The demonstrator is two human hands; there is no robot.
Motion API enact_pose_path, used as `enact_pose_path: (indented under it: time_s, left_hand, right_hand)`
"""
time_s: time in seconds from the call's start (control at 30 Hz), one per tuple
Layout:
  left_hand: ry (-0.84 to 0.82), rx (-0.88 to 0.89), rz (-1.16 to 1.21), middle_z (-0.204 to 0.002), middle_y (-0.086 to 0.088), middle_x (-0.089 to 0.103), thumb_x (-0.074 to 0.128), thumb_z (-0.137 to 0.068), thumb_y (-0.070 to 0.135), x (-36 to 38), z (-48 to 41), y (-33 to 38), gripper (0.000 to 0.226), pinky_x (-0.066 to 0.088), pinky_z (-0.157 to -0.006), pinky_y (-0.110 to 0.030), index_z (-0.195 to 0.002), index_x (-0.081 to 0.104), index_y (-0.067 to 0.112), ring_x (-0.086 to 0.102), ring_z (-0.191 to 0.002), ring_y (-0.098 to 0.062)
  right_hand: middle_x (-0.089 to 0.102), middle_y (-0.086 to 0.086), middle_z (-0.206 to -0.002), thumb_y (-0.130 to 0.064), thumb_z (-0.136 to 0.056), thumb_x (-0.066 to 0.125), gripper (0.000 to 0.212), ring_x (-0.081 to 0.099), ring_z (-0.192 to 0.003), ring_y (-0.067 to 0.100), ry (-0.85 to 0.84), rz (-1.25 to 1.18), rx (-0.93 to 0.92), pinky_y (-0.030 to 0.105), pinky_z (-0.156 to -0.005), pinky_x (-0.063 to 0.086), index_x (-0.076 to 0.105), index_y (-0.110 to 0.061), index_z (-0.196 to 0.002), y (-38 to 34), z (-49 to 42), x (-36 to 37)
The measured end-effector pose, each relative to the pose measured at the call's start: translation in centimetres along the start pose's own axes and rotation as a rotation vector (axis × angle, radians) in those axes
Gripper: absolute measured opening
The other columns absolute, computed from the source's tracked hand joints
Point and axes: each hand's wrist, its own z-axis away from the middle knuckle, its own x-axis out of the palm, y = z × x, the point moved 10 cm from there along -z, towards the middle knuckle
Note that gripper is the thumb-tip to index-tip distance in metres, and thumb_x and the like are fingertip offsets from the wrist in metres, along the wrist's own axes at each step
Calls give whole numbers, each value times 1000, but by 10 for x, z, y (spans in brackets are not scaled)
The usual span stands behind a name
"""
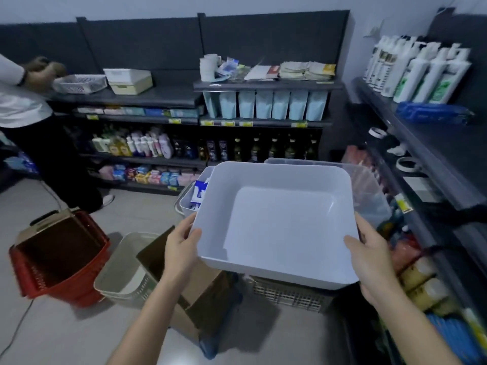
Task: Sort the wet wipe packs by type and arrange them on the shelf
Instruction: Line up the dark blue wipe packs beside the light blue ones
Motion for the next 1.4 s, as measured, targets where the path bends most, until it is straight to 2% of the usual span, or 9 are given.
enact_pose_path:
  time_s: [0.27, 0.33, 0.5, 0.6, 0.73, 0.83, 1.0, 1.27, 1.4]
  left_hand:
    - [179, -45, -67, -94, 16, 71, 44, -91, -2, -127, -44, -47, 44, 51, -69, -26, -112, 67, 28, 65, -85, -3]
    - [232, -92, -79, -89, 21, 71, 45, -91, -2, -158, -49, -63, 44, 52, -73, -30, -111, 67, 30, 64, -82, 1]
    - [318, -200, -105, -97, 14, 70, 48, -88, 4, -210, -52, -114, 40, 57, -77, -43, -109, 69, 30, 68, -94, -16]
    - [326, -242, -109, -95, 16, 70, 50, -90, 12, -215, -54, -133, 33, 57, -67, -29, -109, 69, 31, 68, -85, -3]
    - [376, -345, -143, -92, 10, 72, 51, -83, 16, -223, -55, -169, 29, 56, -69, -37, -94, 69, 37, 69, -84, -12]
    - [481, -495, -187, -91, 0, 70, 48, -82, 6, -236, -48, -209, 24, 53, -70, -43, -88, 60, 26, 67, -82, -23]
    - [547, -669, -345, -72, -7, 51, 46, -79, -2, -235, -55, -245, 7, 33, -56, -33, -82, 47, 4, 43, -65, -23]
    - [643, -809, -332, -72, -7, 42, 39, -78, -10, -211, -82, -276, 17, 27, -53, -30, -77, 39, 7, 34, -62, -20]
    - [723, -851, -321, -74, -7, 43, 36, -79, -10, -200, -85, -287, 18, 28, -53, -31, -79, 39, 7, 36, -62, -20]
  right_hand:
    - [68, -24, -102, 6, -94, 37, 60, 65, -95, 6, -175, 38, 92, 29, -76, 55, 59, -46, -114, 41, -19, 154]
    - [67, -20, -108, 8, -92, 35, 61, 64, -99, 8, -222, 70, 96, 34, -84, 55, 58, -40, -122, 52, -21, 189]
    - [62, -17, -123, 7, -87, 34, 67, 60, -111, 13, -343, 214, 142, 43, -93, 52, 52, -40, -131, 96, -28, 253]
    - [64, -18, -119, 7, -87, 36, 66, 61, -109, 13, -383, 267, 205, 43, -89, 55, 54, -41, -129, 126, -39, 275]
    - [66, -22, -111, 5, -89, 40, 64, 62, -104, 10, -483, 329, 251, 42, -87, 55, 57, -45, -123, 155, -54, 305]
    - [65, -24, -109, 5, -88, 39, 63, 61, -105, 7, -577, 391, 278, 38, -89, 54, 58, -45, -121, 177, -67, 331]
    - [65, -17, -117, 1, -89, 43, 58, 61, -108, 8, -703, 431, 285, 30, -88, 52, 57, -42, -125, 204, -103, 366]
    - [60, -11, -127, 0, -88, 46, 58, 53, -120, 12, -849, 606, 133, 38, -103, 45, 51, -35, -134, 239, -166, 416]
    - [67, -10, -111, 4, -85, 45, 53, 59, -109, 16, -869, 706, 158, 28, -88, 49, 59, -32, -120, 265, -184, 436]
